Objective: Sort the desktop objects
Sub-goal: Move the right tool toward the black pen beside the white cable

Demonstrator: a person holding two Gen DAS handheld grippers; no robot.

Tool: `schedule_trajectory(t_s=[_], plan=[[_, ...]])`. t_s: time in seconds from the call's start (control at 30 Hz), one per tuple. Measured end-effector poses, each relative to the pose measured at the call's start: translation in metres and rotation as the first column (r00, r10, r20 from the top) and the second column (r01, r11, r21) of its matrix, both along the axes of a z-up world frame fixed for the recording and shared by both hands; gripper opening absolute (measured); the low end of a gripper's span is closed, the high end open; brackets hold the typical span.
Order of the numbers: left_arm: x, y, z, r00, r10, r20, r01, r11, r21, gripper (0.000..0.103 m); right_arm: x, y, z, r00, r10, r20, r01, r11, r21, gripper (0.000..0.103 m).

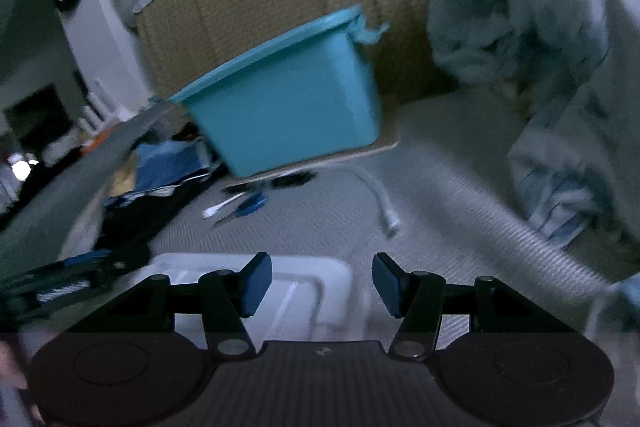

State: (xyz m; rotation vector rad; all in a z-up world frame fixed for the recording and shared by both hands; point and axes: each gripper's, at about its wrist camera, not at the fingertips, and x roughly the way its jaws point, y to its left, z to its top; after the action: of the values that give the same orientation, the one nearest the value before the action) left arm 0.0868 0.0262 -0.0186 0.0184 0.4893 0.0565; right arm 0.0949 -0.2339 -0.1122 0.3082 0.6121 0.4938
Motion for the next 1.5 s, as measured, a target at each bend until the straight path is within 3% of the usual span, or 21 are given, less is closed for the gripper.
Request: schedule_trajectory(t_s=[0.23,0.5,0.6,0.73,0.8,0.87,1.33,1.5], plan=[[-0.002,0.005,0.000,1.000,0.000,-0.010,-0.001,1.000,-0.011,0.081,-0.010,0.005,0.003,1.000,-0.016,0.016,0.017,0.998,-0.066,0.060],[-0.006,0.015,0.001,1.000,0.003,-0.008,-0.004,0.998,-0.055,0.081,-0.015,0.003,0.002,0.997,-0.078,0.005,0.078,0.992,-0.103,0.053],[-0.005,0.015,0.001,1.000,0.000,-0.012,-0.001,0.998,-0.060,0.081,-0.015,0.001,0.001,0.995,-0.101,0.003,0.101,0.989,-0.109,0.047],[-0.005,0.014,0.001,1.000,-0.008,-0.012,0.007,0.998,-0.063,0.081,-0.019,-0.002,0.003,0.993,-0.116,0.027,0.118,0.989,-0.094,0.029],[-0.006,0.014,0.001,1.000,-0.011,-0.011,0.010,0.998,-0.063,0.081,-0.021,-0.003,0.005,0.993,-0.114,0.030,0.116,0.990,-0.081,0.027],[-0.008,0.014,0.002,1.000,-0.014,-0.006,0.014,0.998,-0.059,0.081,-0.022,-0.004,0.005,0.994,-0.110,0.026,0.112,0.991,-0.072,0.019],[-0.016,0.014,0.005,1.000,-0.027,0.011,0.027,0.999,-0.032,0.082,-0.031,-0.002,0.013,0.992,-0.116,0.042,0.119,0.989,-0.085,0.013],[-0.012,0.017,0.003,1.000,-0.028,0.000,0.028,0.998,-0.060,0.082,-0.026,0.003,0.020,0.996,-0.075,0.040,0.078,0.992,-0.097,0.014]])
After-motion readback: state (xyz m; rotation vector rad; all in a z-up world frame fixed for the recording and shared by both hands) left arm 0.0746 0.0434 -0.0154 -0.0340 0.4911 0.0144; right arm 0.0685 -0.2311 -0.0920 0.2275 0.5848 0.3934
